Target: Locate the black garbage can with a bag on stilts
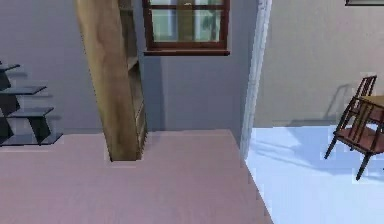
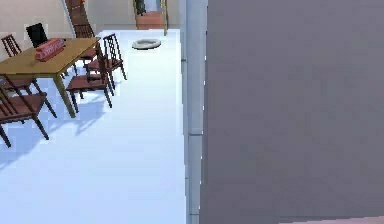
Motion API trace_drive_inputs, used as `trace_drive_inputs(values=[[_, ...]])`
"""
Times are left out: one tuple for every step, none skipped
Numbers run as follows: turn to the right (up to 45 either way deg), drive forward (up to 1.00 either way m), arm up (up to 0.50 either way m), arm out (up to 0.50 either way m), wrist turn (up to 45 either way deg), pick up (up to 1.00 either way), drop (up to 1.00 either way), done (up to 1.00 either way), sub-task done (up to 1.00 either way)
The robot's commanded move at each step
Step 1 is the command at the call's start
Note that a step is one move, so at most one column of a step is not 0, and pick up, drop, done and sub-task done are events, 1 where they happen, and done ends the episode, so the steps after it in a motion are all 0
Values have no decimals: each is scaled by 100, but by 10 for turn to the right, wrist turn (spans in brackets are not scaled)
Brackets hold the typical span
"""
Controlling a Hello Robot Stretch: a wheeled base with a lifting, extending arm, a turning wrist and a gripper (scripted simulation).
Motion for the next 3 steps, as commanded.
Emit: trace_drive_inputs(values=[[0,5,0,0,0,0,0,0,0],[360,0,0,0,0,0,0,0,0],[0,70,0,0,0,0,0,0,0]])
